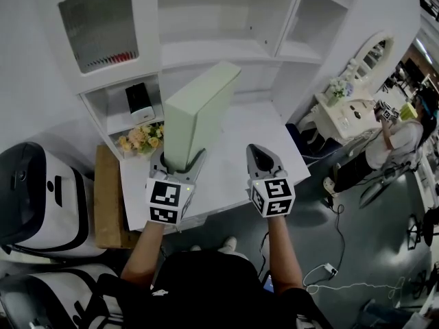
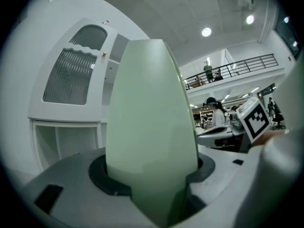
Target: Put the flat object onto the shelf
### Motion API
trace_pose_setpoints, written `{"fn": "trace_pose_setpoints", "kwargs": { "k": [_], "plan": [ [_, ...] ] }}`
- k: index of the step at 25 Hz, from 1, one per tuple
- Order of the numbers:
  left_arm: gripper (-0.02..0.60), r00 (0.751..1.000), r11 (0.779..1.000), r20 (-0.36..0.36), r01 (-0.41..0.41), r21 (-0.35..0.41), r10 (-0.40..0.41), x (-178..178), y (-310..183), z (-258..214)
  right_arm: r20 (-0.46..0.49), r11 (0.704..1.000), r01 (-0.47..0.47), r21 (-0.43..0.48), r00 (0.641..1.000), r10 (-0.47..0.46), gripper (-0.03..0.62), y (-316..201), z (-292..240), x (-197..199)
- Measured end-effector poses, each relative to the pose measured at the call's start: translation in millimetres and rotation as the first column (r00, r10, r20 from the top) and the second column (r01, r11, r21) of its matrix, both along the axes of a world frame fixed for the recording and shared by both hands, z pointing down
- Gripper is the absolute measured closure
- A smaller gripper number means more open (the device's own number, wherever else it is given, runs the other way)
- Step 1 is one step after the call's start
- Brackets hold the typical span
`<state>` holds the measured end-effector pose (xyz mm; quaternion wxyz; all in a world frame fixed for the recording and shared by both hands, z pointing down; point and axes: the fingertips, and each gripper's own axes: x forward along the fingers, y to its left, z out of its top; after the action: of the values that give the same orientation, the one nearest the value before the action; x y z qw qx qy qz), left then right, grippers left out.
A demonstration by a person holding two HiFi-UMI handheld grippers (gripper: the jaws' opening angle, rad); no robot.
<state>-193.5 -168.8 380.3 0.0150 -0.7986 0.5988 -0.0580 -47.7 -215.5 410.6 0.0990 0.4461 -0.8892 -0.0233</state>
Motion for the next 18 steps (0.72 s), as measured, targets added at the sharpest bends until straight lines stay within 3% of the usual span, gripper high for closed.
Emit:
{"fn": "trace_pose_setpoints", "kwargs": {
  "k": [18],
  "plan": [
    [0.306, 0.978, 0.997, 0.199, 0.072, -0.029, -0.065, 31.9, -38.4, -3.2, 0.001, 0.996, 0.093, 0.01, 0.996, -0.093, 0.595, -31.4, -4.9, 34.3]
  ]
}}
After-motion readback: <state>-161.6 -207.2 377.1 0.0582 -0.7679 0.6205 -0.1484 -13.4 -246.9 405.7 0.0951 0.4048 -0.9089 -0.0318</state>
